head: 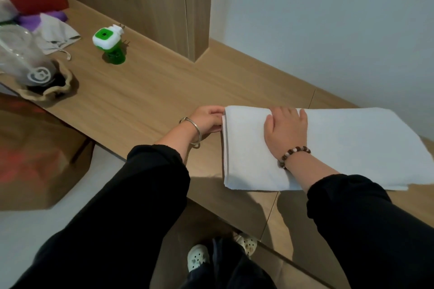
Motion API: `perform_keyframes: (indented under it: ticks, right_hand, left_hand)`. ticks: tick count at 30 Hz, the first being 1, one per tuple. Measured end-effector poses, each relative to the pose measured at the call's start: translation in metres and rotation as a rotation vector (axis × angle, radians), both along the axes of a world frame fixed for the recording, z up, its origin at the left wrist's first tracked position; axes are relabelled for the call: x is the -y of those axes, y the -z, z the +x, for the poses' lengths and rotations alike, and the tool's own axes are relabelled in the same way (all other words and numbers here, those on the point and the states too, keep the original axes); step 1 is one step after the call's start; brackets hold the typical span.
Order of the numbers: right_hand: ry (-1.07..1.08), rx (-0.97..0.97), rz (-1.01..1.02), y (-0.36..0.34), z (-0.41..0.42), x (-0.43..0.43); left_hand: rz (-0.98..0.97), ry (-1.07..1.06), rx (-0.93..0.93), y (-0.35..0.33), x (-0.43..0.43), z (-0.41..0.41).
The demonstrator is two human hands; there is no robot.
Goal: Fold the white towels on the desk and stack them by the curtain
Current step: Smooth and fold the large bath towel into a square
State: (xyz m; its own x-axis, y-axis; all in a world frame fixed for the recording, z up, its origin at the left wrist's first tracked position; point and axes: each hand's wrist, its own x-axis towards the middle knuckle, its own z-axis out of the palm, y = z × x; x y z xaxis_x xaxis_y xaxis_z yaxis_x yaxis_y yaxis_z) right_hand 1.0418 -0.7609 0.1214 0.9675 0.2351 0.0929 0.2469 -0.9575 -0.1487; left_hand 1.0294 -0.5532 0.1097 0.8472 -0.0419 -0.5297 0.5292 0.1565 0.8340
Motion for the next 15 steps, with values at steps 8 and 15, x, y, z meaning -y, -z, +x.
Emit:
perform_keyframes:
  ticks: [8,15]
  right_hand:
    - [-0.004,0.023,0.005,-0.002,0.000,-0.002]
    - [-0.124,-0.229,0.070,-0.027,0.008,0.025]
  left_hand:
    - [0.776,0.088,0.462,-0.009,0.055,-0.044]
    - [1.534,0.318,0.337,-0.010,0.068,-0.048]
